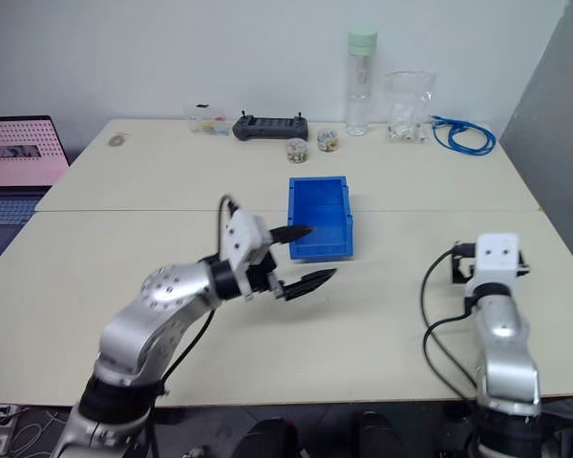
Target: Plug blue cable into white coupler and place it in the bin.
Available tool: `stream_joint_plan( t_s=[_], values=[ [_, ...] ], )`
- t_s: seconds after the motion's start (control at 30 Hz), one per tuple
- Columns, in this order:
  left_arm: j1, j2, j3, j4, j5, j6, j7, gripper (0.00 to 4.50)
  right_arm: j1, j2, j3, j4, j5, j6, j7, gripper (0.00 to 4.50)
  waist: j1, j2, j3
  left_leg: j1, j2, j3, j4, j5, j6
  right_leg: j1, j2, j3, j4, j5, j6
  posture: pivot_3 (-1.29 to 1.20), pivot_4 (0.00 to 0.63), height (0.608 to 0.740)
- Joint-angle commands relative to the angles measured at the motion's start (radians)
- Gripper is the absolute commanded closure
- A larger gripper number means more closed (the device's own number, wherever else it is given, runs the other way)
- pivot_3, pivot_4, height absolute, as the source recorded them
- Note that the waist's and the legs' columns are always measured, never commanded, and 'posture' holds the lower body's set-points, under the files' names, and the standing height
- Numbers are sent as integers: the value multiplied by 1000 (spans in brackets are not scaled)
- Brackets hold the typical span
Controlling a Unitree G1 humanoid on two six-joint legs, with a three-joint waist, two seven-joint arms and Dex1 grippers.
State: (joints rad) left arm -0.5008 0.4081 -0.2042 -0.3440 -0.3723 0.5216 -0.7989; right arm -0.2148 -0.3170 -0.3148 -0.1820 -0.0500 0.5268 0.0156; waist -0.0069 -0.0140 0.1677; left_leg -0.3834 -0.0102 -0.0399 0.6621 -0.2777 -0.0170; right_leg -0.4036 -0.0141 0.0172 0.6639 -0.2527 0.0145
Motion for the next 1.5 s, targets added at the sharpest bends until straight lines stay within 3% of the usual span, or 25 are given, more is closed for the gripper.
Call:
stream_joint_plan(
  t_s=[0.03,0.3,0.63,0.77,1.03,1.23,1.5],
  values=[
    [-118,-44,-88,178,23,-83,-126,0,-100,-66,-71,215,43,4,6,61,-7,0,0,0,0,1,0,0,0,-1,0,1,0,0,0,0,150,740],
    [-270,-157,-143,427,74,-198,-218,0,-296,-152,-113,595,128,-62,57,61,-28,1,1,0,2,11,-1,0,1,-2,2,4,1,0,0,0,150,740],
    [-240,-135,-148,421,106,-199,-271,0,-392,-155,-176,781,232,-40,17,61,-25,1,1,1,3,12,0,0,1,-2,2,11,1,1,0,0,150,740],
    [-241,-129,-145,419,109,-195,-277,0,-392,-153,-167,794,246,-45,22,768,-25,1,1,1,3,12,0,0,1,-2,2,15,1,1,2,0,150,740],
    [-249,-124,-140,422,109,-182,-285,0,-379,-157,-113,821,219,-69,26,2720,-31,1,1,3,4,15,0,0,1,-2,4,19,1,2,3,0,150,740],
    [-253,-123,-140,421,108,-177,-292,0,-364,-164,-101,828,226,-82,26,4441,-26,1,0,3,4,15,0,0,1,-2,5,19,0,2,3,0,150,740],
    [-238,-110,-141,402,110,-177,-295,0,-331,-178,-70,775,219,-58,45,4486,-25,1,0,3,4,15,0,0,1,-2,5,20,0,2,4,0,150,740]
  ],
)
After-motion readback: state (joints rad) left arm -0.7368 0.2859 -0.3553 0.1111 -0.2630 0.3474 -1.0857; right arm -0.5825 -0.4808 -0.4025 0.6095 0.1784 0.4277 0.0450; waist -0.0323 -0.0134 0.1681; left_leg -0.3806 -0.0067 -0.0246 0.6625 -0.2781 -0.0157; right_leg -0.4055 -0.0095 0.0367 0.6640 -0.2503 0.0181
